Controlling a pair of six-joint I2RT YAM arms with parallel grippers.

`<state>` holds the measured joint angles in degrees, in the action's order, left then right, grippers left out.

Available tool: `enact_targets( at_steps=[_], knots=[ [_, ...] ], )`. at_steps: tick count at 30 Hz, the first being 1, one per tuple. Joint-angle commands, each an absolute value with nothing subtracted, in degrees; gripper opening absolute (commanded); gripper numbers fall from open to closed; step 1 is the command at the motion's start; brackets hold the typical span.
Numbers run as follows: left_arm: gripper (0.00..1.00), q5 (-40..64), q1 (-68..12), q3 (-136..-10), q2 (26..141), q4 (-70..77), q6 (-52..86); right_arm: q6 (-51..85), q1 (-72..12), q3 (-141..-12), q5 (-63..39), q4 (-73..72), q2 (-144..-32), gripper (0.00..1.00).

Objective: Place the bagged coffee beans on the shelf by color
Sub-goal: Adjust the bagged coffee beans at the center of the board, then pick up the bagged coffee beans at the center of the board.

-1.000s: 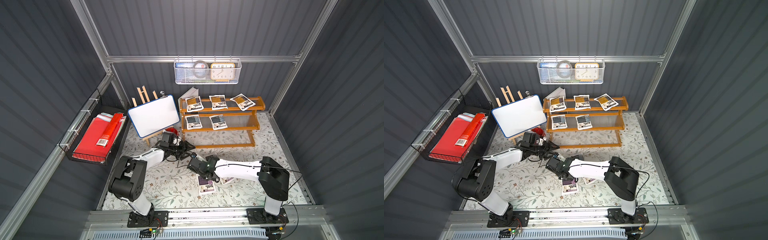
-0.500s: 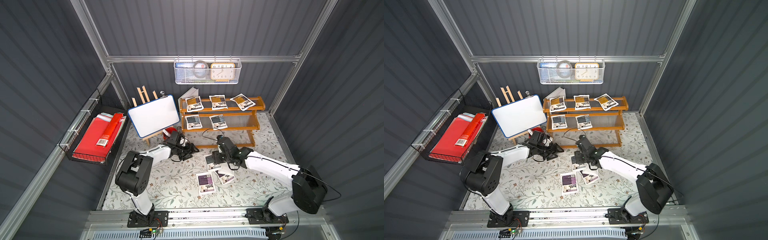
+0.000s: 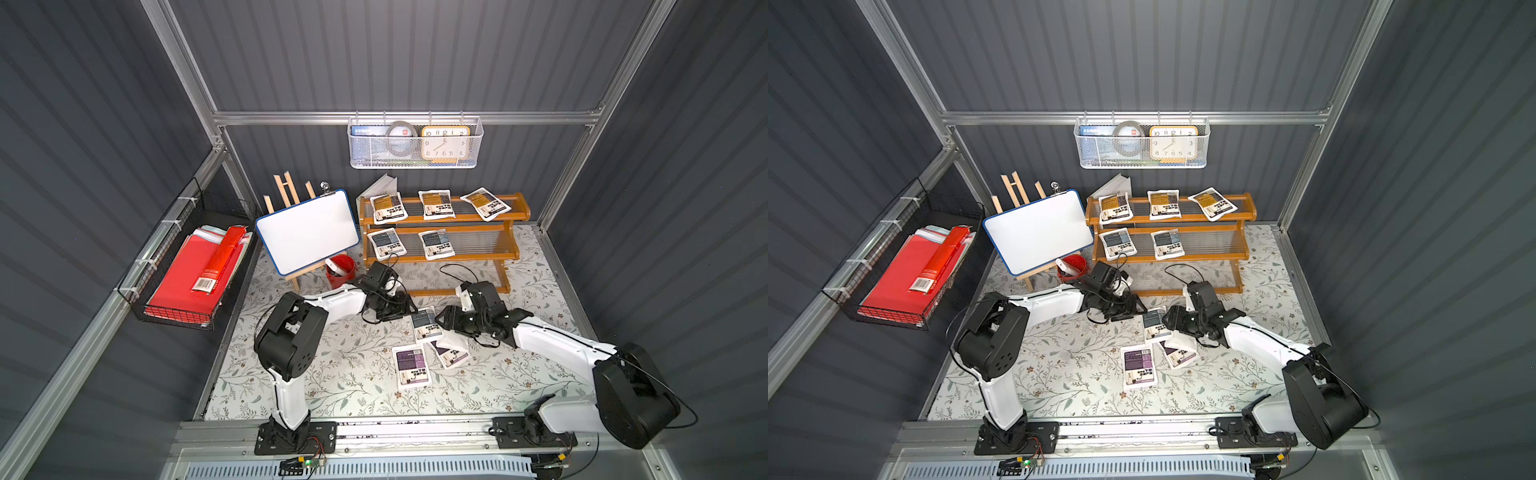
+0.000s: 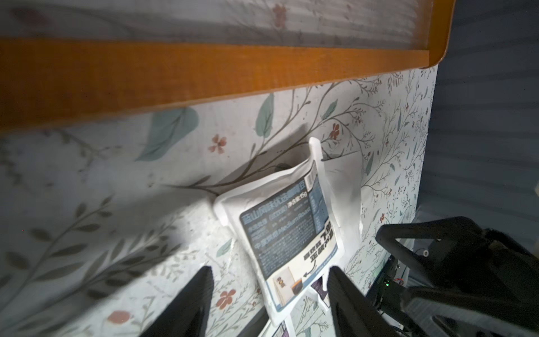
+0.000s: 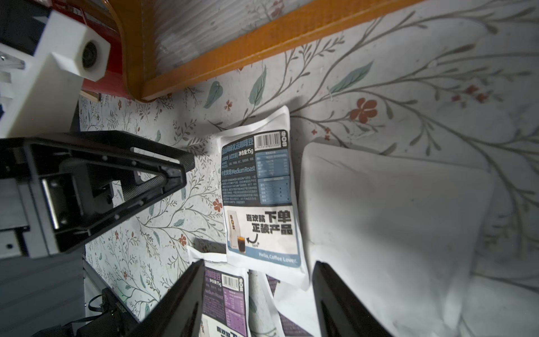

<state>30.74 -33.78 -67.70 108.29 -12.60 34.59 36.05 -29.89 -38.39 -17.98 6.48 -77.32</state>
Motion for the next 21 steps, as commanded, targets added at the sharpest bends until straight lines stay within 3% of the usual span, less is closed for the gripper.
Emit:
enact_targets(
  at_steps=[1,21],
  knots=[
    [0.66,28.4,-37.3,-71.9,110.3,-14.8,28.5,37.8,-28.8,-36.9,-20.5,3.7,-76.7,0.63],
    [0.65,19.1,-40.7,-73.4,112.3,-9.3,22.9,35.9,-27.3,-33.6,-21.8,4.9,-76.2,0.63]
  ],
)
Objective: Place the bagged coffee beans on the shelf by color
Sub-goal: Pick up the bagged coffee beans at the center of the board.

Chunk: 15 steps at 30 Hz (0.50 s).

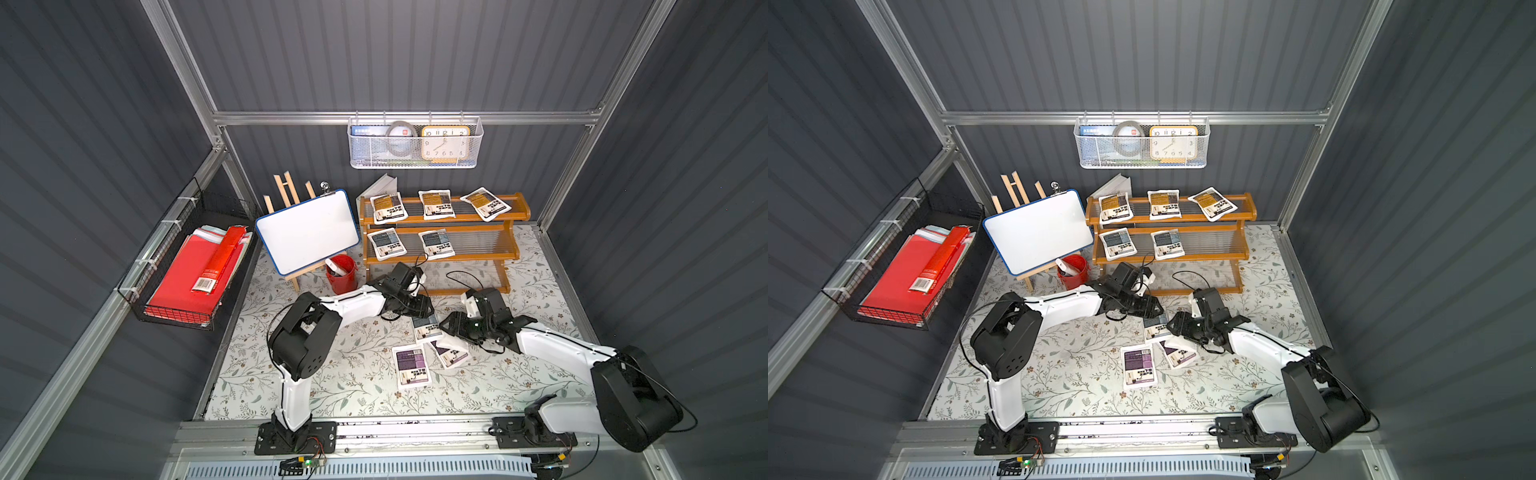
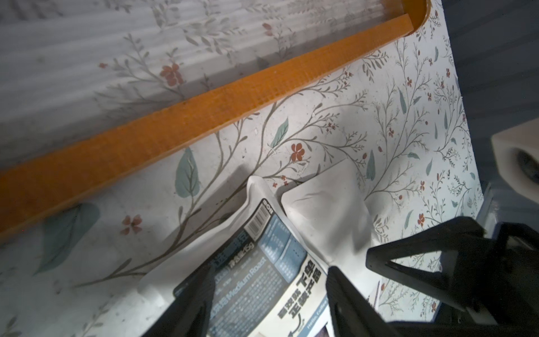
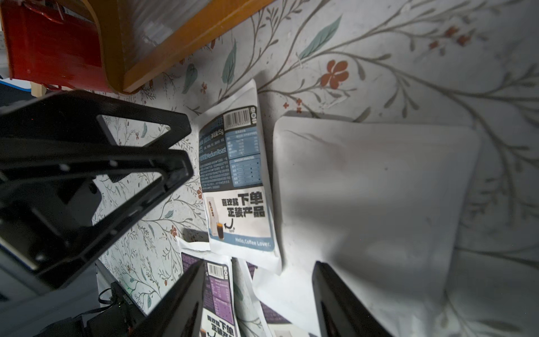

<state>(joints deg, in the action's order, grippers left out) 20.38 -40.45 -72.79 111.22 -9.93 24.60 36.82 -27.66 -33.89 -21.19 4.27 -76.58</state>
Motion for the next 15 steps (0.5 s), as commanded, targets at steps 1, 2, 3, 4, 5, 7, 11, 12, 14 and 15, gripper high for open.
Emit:
enact_targets(
  at_steps=[1,2,3,4,5,7,11,12,14,15],
  knots=[
    [0.65,19.2,-40.8,-71.5,112.5,-9.1,22.8,35.8,-27.3,-33.4,-21.8,4.8,-76.3,0.63],
    [0.65,19.6,-40.9,-71.6,112.8,-9.0,22.7,35.8,-27.3,-33.2,-22.0,4.5,-76.4,0.63],
    [0.65,19.9,-40.9,-71.8,113.3,-9.0,22.5,35.9,-27.3,-32.8,-22.3,4.0,-76.5,0.63],
    [0.65,20.2,-41.1,-72.1,113.9,-9.3,22.4,36.1,-27.3,-32.4,-22.6,3.5,-76.5,0.63],
    [0.65,20.5,-41.3,-72.2,114.8,-9.5,22.3,36.3,-27.3,-32.0,-23.1,3.1,-76.5,0.63],
    [0.64,20.7,-41.7,-72.2,116.1,-10.2,21.9,36.6,-27.3,-31.1,-24.0,2.1,-76.2,0.63],
    [0.64,20.5,-42.2,-73.9,118.1,-10.7,21.6,36.7,-27.3,-30.4,-24.8,-0.3,-76.2,0.63],
    [0.64,20.5,-42.2,-73.6,118.2,-10.7,21.5,36.6,-27.3,-30.4,-25.1,-0.7,-76.3,0.63],
    [0.64,20.7,-42.3,-73.4,118.6,-10.3,21.6,36.5,-27.3,-30.3,-26.0,-1.9,-76.9,0.63],
    [0.64,21.1,-42.2,-71.2,118.8,-10.0,21.5,36.5,-27.4,-30.2,-26.2,-2.6,-77.3,0.62]
  ],
)
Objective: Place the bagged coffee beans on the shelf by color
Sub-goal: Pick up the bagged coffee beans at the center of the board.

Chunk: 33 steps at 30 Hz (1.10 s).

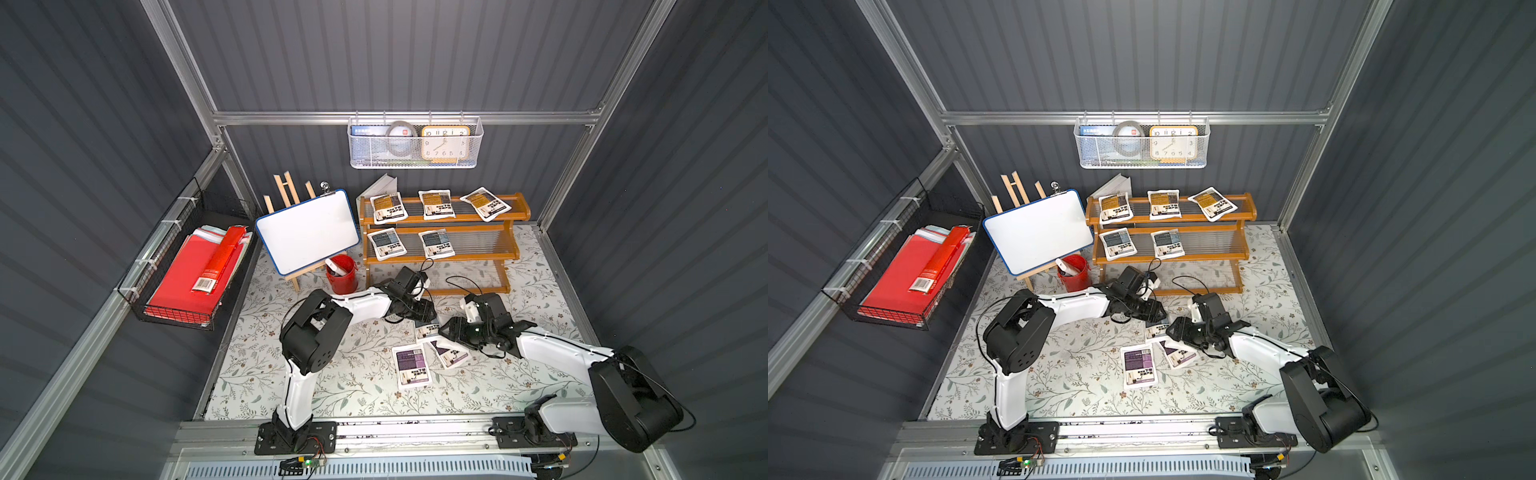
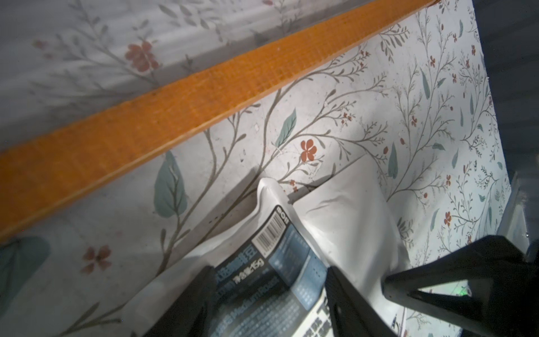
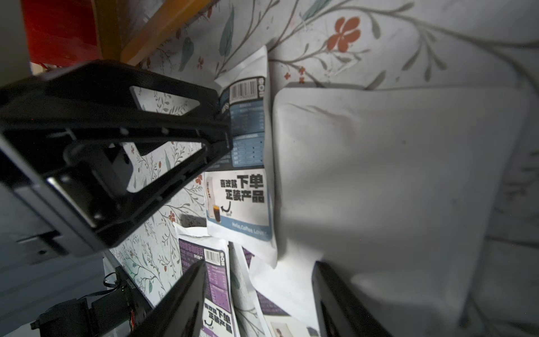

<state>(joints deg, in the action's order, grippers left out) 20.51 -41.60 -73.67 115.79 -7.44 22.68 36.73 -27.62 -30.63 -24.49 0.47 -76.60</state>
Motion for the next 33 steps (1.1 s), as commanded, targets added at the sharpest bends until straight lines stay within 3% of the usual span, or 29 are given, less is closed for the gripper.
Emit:
enact_targets(
  at_steps=[1,8,17,33],
  knots=[
    [0.64,21.3,-42.3,-70.7,118.8,-9.7,21.6,36.5,-27.3,-30.1,-26.5,-3.6,-77.6,0.62],
    [0.64,24.0,-42.2,-69.0,120.2,-8.7,21.4,38.3,-27.3,-27.0,-31.5,-12.2,-80.1,0.57],
    [0.64,24.4,-41.9,-67.8,119.6,-7.3,21.7,35.9,-27.3,-23.8,-29.7,-9.6,-78.3,0.57],
    [0.63,29.7,-38.6,-65.8,120.5,-2.4,23.8,36.8,-26.7,-25.1,-37.3,-22.0,-88.7,0.48]
  ],
)
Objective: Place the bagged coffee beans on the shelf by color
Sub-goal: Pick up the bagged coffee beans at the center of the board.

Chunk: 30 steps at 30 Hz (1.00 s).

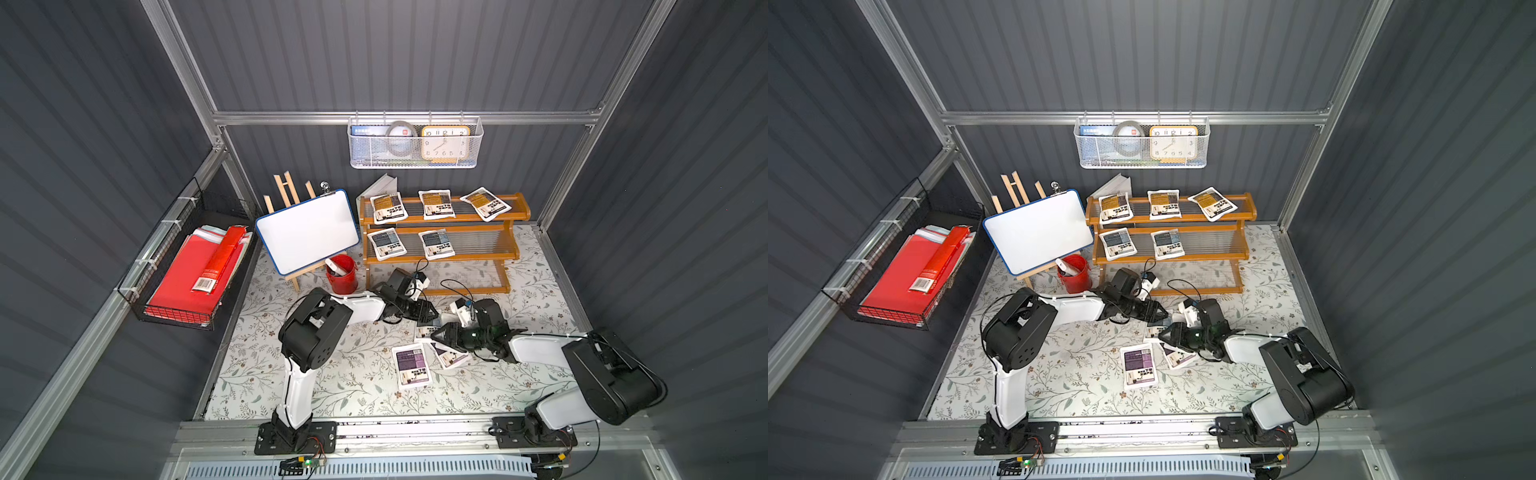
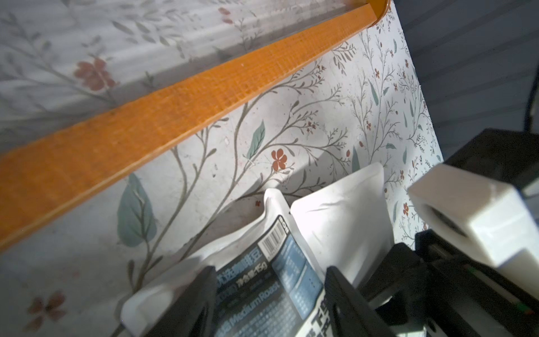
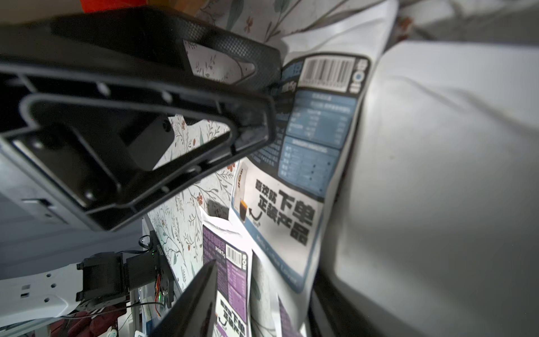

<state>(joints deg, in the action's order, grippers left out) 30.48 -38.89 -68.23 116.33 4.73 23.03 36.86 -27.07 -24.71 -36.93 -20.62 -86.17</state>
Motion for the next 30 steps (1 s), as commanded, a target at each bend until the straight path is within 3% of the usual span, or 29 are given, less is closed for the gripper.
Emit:
enact_targets(
  at_steps=[1,4,8,10,17,24,30],
  knots=[
    [0.63,30.0,-38.6,-65.7,120.5,-2.2,23.7,37.3,-26.4,-25.1,-37.3,-23.4,-89.3,0.46],
    [0.63,30.2,-38.6,-65.5,120.5,-2.2,23.8,39.0,-26.1,-25.4,-37.5,-25.8,-91.2,0.34],
    [0.64,29.1,-38.5,-64.6,118.7,-1.9,24.3,39.5,-25.7,-24.7,-36.5,-26.1,-91.0,0.06],
    [0.65,28.8,-38.0,-63.7,117.2,-1.3,24.6,38.6,-25.5,-24.1,-35.5,-24.8,-89.7,0.00],
    [0.75,37.6,-30.0,-57.5,110.6,4.5,28.3,33.5,-24.6,-21.7,-35.8,-20.4,-83.3,0.00],
    [0.81,43.9,-28.5,-57.3,108.8,3.0,25.5,31.7,-24.3,-21.8,-38.7,-19.6,-76.4,0.00],
    [0.83,53.7,-28.2,-52.7,109.8,13.7,30.0,32.1,-24.3,-23.7,-39.5,-20.9,-75.2,0.00]
  ],
)
